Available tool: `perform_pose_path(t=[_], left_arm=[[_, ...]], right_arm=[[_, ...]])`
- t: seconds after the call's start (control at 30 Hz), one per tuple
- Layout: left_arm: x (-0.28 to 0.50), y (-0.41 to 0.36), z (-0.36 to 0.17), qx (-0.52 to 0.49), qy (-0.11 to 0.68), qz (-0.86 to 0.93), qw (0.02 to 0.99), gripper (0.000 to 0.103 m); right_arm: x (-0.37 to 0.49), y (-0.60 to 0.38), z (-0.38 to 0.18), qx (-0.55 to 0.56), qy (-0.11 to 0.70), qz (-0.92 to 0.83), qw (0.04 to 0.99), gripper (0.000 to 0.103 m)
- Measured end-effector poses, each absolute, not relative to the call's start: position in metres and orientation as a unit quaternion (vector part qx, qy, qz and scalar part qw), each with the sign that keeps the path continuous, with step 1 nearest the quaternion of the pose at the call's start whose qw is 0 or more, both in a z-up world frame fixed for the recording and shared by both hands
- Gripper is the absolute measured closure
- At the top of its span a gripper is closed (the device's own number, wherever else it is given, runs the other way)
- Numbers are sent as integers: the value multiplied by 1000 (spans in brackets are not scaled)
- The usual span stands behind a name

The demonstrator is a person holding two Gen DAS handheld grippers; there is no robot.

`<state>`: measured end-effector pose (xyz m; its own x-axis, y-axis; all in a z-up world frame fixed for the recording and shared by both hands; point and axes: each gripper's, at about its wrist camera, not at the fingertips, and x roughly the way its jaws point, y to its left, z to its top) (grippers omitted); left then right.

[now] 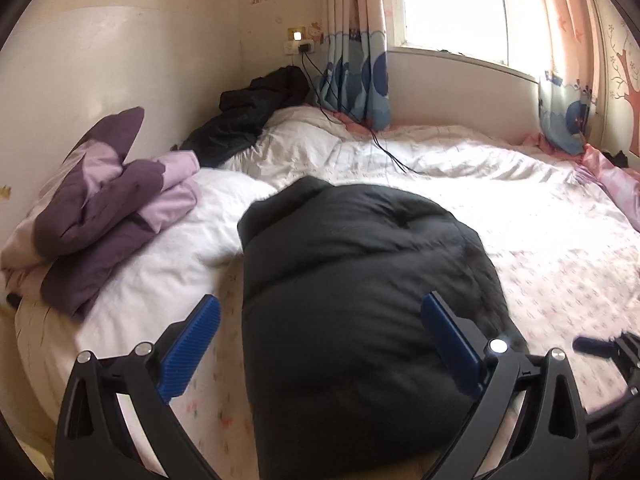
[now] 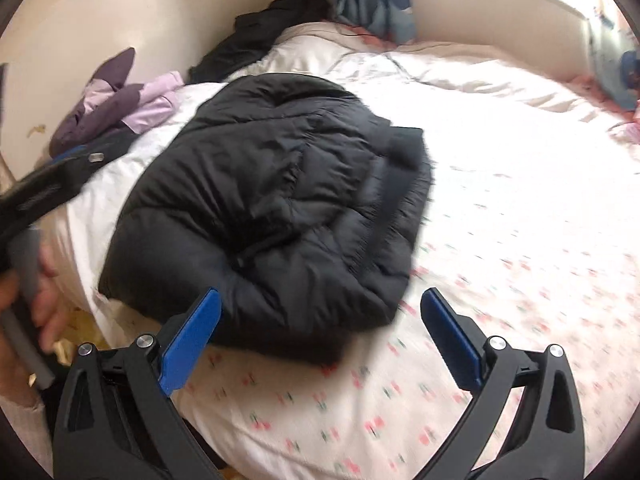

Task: Fold large clothes

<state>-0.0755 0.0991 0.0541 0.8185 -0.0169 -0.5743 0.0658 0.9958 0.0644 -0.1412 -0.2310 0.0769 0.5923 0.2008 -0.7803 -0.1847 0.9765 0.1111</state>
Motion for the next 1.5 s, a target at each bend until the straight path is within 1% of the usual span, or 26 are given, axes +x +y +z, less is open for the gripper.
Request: perform_pose_path(t=[0.17,0.3,0.57,0.83,1.5], left_arm=[[-114,107,54,22,349,-18,937,7],[-145,110,56,15,361,-15,932,7],[-179,109,56,27,393,-34,919,7],[-193,111,59,29,395,-38,917,7],[-194,117,62,25,393,-35,919,7]], right_arm=[[-178,-221,96,0,420,94,903,6],[-198,-214,106,0,404,88,911,6],[-208,-202,120,-6,432,81,898,6],[-217,-193,124,-19,444,78,892,6],[-222,-191,125,-26,451,75,889,6]])
